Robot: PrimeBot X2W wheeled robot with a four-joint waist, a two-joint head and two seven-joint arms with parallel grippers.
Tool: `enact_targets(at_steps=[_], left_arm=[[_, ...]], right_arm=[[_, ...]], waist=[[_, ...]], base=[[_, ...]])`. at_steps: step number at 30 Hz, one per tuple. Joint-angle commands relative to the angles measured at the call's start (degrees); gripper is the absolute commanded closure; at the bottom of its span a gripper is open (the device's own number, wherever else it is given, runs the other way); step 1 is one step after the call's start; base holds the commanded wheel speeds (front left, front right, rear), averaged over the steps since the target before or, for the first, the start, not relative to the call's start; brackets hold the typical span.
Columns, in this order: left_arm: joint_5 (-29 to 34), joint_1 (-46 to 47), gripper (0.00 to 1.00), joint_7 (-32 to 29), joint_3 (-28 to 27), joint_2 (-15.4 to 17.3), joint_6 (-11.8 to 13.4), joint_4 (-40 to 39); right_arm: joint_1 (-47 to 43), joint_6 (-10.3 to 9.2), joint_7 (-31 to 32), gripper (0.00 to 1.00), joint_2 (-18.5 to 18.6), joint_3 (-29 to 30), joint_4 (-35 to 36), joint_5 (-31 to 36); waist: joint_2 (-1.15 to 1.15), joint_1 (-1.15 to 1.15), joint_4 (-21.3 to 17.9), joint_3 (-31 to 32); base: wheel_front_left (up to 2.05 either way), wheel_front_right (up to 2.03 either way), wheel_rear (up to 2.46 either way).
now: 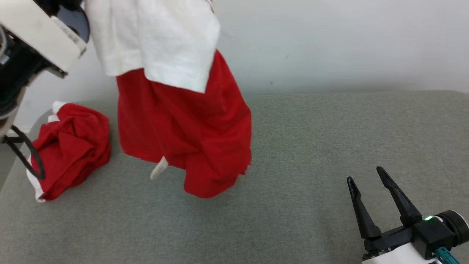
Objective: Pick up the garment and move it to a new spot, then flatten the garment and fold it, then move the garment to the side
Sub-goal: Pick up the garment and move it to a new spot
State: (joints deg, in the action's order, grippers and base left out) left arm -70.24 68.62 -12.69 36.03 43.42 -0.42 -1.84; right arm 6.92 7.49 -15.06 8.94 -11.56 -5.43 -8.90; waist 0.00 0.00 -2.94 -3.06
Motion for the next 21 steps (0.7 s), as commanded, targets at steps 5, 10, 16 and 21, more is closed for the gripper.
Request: enact_targets(at_steps=[5, 10, 16, 21], left_arm=[[-2.74, -3.67, 1.0, -1.79, 1.45, -1.66, 2.35, -7.78], [-3.03, -7.07, 1.0, -2.09, 4.69, -4.0, 4.01, -11.69], [0.62, -12.0, 1.0, 0.32, 11.63, -11.34, 6.0, -5.77], [4.1, -14.73, 1.0, 3.49, 16.58, -17.82, 6.74, 4.11]], right_arm=[[-0.38, 0.0, -0.15, 0.0, -0.66, 0.61, 1.22, -0.44], [0.69, 0.0, -0.09, 0.0, -1.37, 1.32, 2.2, -0.47], [1.36, 0.0, -0.08, 0.0, -2.77, 1.72, 2.98, -0.37], [2.24, 0.0, -0.08, 0.0, -3.67, 1.4, 3.22, -0.3]], waist=[[0.0, 0.0, -3.99, -0.29], [0.0, 0.0, -7.22, -1.37], [0.0, 0.0, -11.46, -3.06], [0.0, 0.0, -14.47, -4.71]], base=[[0.0, 0.0, 0.0], [0.0, 0.0, 0.0], [0.0, 0.0, 0.0], [0.0, 0.0, 0.0]])
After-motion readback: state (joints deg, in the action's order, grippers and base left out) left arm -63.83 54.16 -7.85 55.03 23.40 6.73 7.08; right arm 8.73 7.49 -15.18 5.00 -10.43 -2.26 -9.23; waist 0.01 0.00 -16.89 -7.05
